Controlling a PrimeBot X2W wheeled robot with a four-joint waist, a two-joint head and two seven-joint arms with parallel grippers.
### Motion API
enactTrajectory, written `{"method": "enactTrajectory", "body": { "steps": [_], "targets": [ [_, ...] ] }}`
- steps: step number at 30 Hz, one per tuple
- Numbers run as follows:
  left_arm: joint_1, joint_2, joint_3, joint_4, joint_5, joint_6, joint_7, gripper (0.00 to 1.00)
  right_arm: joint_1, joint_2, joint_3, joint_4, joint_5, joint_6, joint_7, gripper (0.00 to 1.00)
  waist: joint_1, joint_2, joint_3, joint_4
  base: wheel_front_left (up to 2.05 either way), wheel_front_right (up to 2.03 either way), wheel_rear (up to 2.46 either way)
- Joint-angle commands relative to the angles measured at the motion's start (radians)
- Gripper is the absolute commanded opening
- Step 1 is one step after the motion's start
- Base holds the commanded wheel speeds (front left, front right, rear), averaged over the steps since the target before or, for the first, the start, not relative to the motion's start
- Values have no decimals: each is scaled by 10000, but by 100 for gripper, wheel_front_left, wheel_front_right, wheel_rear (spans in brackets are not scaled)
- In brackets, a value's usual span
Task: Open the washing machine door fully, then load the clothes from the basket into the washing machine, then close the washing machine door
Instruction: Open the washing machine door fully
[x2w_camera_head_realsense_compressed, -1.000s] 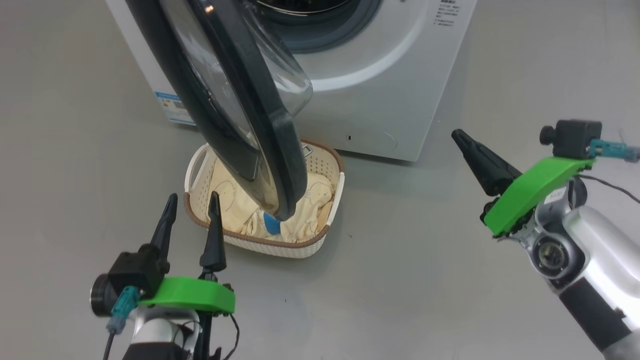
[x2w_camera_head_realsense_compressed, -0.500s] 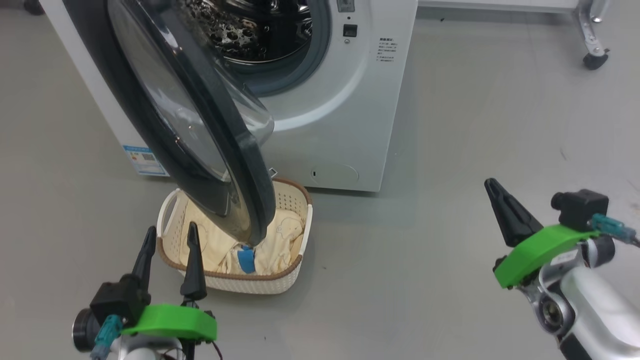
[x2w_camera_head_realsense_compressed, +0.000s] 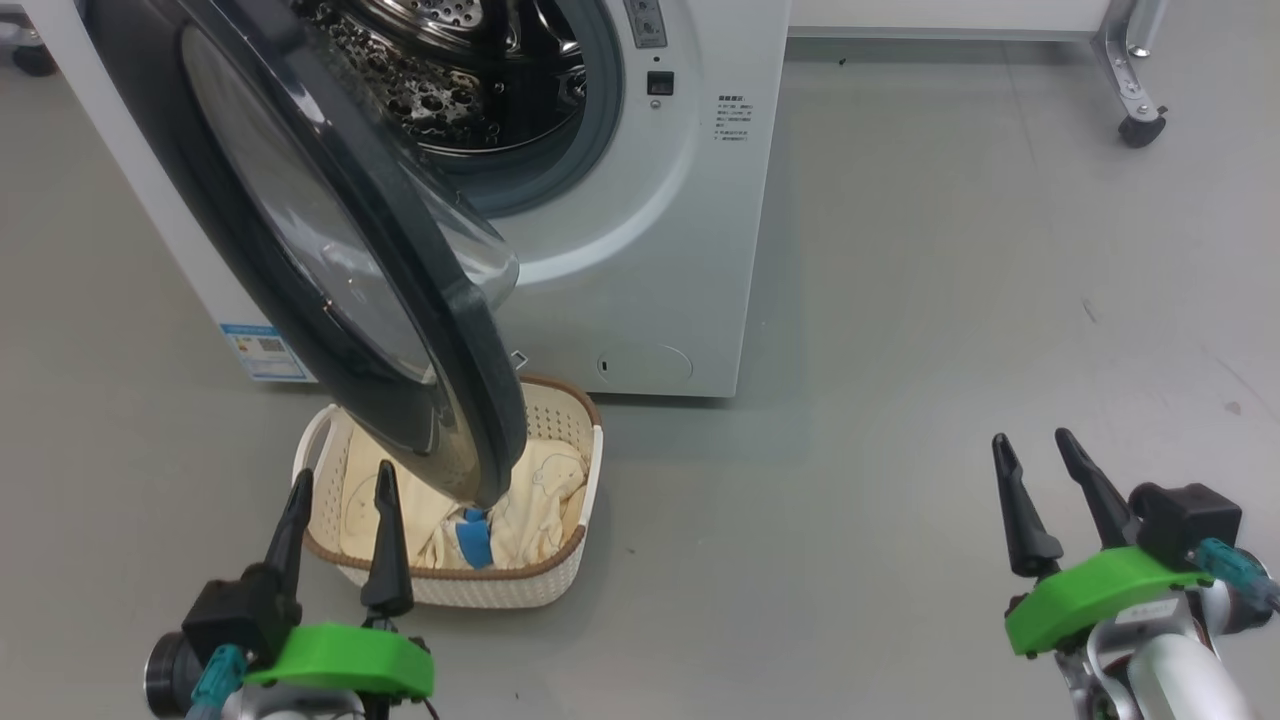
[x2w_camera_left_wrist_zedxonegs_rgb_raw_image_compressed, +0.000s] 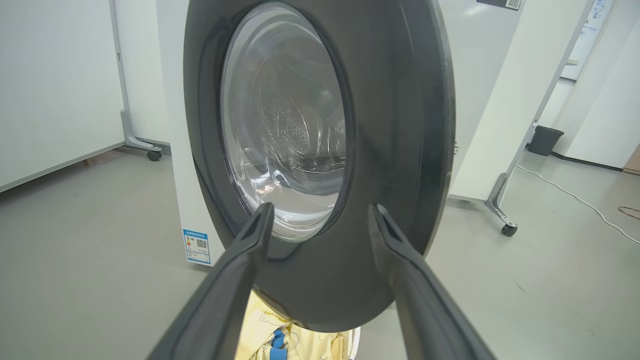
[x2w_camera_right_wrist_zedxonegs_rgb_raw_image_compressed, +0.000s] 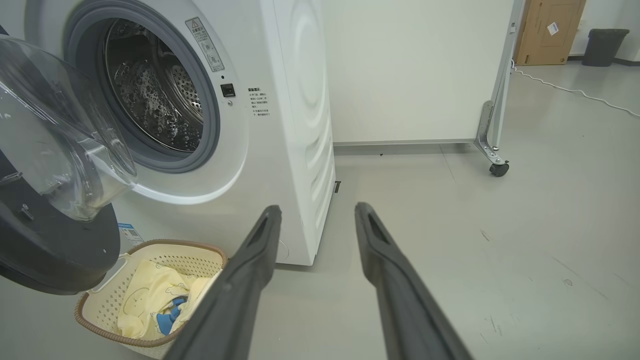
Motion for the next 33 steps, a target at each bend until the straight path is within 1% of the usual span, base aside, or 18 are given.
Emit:
{"method": "enactTrajectory", "body": {
  "steps": [1,5,11,33],
  "targets": [
    [-303,148,346,-339,126,-54,-69,100,-188,22,10,-423,-236,0,-103,100,0,0,3,-5,0,0,0],
    [-302,148,332,-301,141,-95,-69,100,9,339,-216,-548,-684,0,-104,100,0,0,12,-30,0,0,0],
    [-334,148,353,-291,190,-124,-69,100,43,569,-271,-651,-946,0,-105,100,0,0,74,-48,0,0,0],
    [-423,148,432,-389,232,-40,-69,100,-203,757,-246,-597,-1199,0,-106,100,0,0,289,-168,0,0,0]
  ]
}}
